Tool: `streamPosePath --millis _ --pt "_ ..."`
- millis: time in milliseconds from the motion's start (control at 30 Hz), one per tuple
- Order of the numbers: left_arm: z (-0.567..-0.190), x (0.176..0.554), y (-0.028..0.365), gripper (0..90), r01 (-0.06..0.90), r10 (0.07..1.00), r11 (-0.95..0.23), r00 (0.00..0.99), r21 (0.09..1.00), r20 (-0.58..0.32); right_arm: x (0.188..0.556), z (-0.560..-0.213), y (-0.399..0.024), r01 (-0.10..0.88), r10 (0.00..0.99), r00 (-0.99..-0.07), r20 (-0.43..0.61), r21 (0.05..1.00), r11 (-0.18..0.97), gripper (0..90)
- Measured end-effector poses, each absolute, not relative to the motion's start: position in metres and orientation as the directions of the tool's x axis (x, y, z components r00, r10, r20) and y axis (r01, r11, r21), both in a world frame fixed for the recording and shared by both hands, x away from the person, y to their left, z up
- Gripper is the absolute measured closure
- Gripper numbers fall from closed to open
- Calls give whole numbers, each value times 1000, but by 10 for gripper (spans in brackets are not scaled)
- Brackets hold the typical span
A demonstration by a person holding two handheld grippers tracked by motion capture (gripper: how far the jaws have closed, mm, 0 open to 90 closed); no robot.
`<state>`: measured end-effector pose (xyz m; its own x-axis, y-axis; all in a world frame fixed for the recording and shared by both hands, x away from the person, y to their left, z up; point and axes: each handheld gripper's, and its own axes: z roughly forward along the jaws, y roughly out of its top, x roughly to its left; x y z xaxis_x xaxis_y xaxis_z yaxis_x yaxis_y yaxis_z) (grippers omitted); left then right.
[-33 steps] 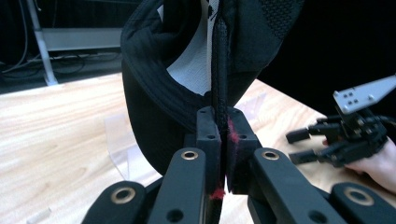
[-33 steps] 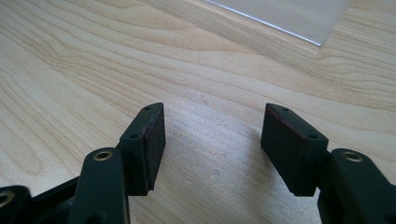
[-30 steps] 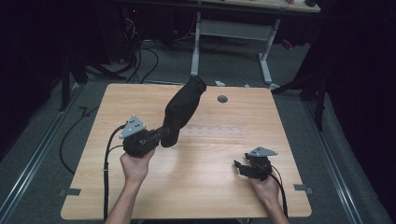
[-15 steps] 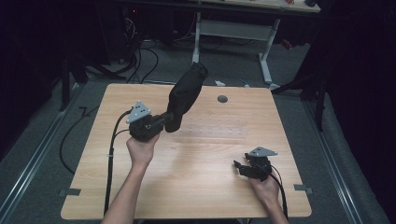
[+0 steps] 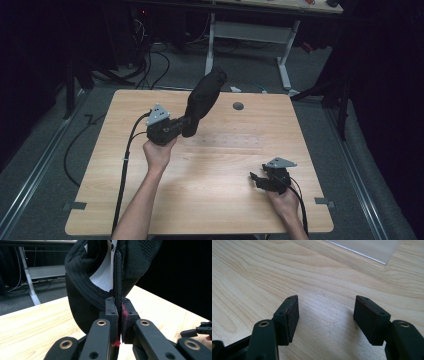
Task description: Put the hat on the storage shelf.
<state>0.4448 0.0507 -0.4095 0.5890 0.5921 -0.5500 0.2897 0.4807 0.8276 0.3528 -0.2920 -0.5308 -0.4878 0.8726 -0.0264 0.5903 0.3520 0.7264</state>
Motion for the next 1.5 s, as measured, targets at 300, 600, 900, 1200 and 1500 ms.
streamPosePath --millis 300,600,900,1200,1500 --pt "-417 447 51 862 290 599 472 588 833 -544 353 -531 -292 592 873 -487 -25 726 351 372" --pt "-425 446 55 861 294 597 490 572 821 -562 353 -531 -292 592 873 -487 -25 726 351 371" --pt "-434 441 57 859 313 609 485 550 817 -572 353 -531 -292 592 873 -486 -25 726 350 371" --pt "-440 435 59 856 328 620 480 530 814 -579 353 -531 -292 592 874 -486 -25 726 350 370" --pt "-449 432 61 856 357 632 473 499 805 -593 353 -531 -292 593 874 -486 -23 726 349 370"
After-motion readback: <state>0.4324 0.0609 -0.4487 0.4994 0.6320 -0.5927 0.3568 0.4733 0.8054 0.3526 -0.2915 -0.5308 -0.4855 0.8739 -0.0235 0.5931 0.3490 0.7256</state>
